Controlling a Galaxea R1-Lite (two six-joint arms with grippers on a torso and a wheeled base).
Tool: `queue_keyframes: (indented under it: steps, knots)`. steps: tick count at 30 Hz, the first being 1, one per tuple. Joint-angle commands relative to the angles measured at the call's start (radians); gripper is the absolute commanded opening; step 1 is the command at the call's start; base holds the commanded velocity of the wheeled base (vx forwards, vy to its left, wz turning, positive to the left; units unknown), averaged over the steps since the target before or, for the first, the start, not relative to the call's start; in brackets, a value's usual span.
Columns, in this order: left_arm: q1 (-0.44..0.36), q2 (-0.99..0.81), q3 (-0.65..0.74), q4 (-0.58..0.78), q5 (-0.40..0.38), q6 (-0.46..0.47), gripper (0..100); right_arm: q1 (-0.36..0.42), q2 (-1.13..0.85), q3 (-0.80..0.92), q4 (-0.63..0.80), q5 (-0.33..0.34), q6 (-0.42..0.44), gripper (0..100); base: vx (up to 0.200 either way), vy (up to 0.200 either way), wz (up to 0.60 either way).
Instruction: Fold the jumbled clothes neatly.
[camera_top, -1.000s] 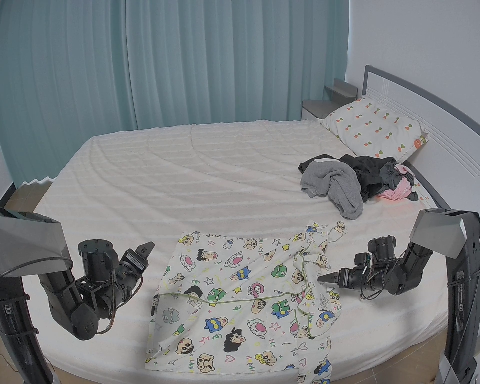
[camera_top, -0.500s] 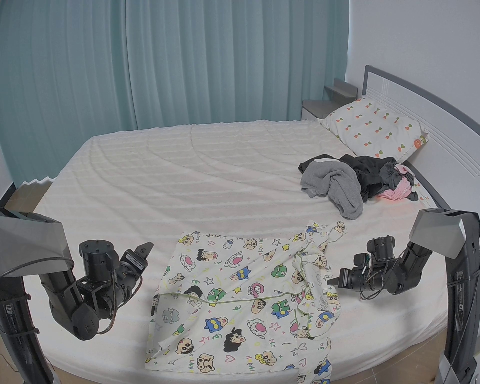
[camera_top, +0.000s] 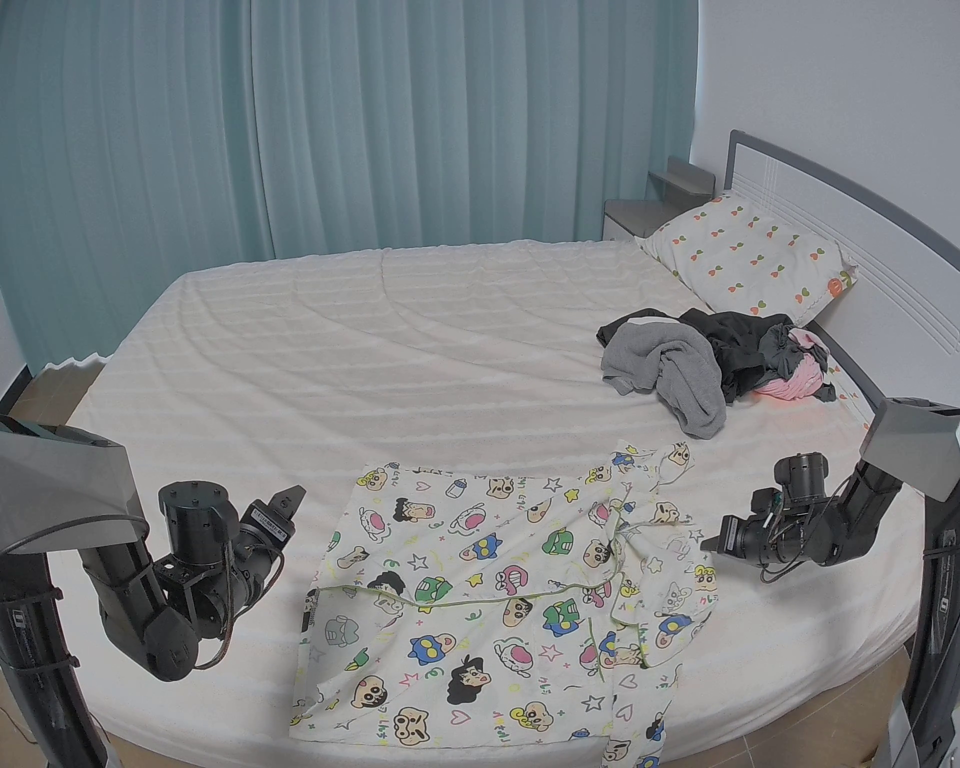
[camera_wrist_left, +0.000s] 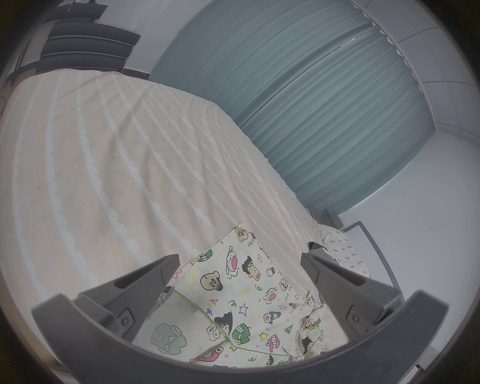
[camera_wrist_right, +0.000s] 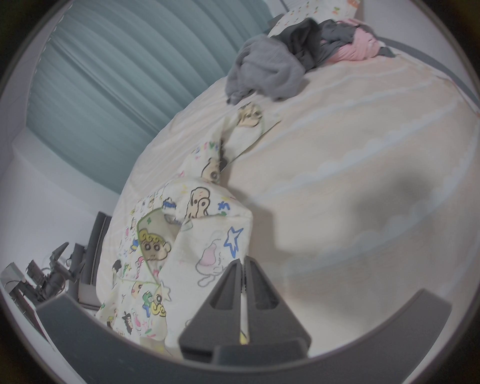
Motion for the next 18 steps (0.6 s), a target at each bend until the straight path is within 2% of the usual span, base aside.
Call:
queue_keyframes:
  steps: [1, 7, 11, 18]
  knots:
    - [0.000, 0.011, 0.000, 0.000, 0.002, 0.010, 100, -0.032, -0.026, 0.006, 0.011, -0.016, -0.005, 0, 0.000, 0.000, 0.00]
    - [-0.005, 0.023, 0.003, 0.000, 0.005, 0.025, 100, -0.067, -0.055, 0.003, 0.100, -0.052, -0.056, 0, 0.000, 0.000, 0.00]
    - [-0.009, 0.026, 0.003, 0.000, 0.003, 0.025, 100, -0.090, -0.054, -0.006, 0.100, -0.105, -0.082, 0, 0.000, 0.000, 0.00]
    - [-0.015, 0.029, 0.005, 0.000, 0.003, 0.025, 100, -0.112, -0.055, -0.012, 0.108, -0.147, -0.096, 0, 0.000, 0.000, 0.00]
